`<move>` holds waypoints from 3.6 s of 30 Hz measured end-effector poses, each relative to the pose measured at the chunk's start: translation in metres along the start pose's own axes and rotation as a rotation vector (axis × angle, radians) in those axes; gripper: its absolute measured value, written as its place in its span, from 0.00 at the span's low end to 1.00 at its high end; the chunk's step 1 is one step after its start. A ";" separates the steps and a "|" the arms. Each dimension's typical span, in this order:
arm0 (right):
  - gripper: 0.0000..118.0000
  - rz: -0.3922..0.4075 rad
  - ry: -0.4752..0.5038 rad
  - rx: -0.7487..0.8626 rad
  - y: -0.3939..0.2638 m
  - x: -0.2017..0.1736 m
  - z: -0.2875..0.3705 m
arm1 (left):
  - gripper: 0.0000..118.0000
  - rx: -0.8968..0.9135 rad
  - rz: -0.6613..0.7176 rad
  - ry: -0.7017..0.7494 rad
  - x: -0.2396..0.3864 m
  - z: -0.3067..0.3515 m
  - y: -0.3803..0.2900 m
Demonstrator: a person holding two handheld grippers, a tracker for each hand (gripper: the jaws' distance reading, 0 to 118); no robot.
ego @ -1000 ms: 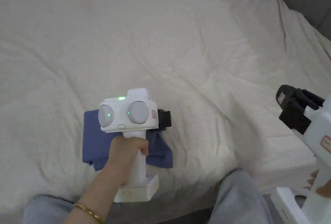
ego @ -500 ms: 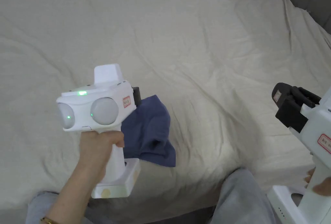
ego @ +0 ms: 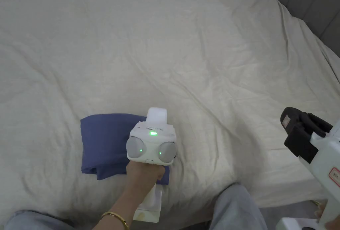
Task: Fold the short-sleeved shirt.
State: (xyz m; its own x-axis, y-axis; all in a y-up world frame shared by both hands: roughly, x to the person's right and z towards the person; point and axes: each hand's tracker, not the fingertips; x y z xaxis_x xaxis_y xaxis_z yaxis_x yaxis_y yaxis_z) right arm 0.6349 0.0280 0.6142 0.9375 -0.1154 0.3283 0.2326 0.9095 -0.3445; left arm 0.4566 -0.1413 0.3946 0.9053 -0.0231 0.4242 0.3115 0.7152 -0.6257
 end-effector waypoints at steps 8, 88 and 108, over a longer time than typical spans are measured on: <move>0.01 0.031 0.056 0.035 0.013 -0.018 -0.008 | 0.00 0.150 0.086 -0.104 -0.053 0.069 0.036; 0.01 0.057 0.311 -0.185 -0.012 -0.157 -0.116 | 0.12 -0.393 0.620 0.223 -0.563 0.123 0.008; 0.01 0.110 0.312 -0.140 0.015 -0.164 -0.115 | 0.12 0.172 0.383 0.706 -0.553 0.202 0.068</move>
State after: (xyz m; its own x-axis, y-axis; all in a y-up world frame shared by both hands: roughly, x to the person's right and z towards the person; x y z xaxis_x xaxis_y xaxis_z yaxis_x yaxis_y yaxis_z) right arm 0.5141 0.0145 0.4539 0.9878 -0.1557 0.0059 0.1388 0.8621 -0.4874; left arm -0.0815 0.0611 0.2498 0.9264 -0.1480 -0.3462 -0.0532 0.8587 -0.5097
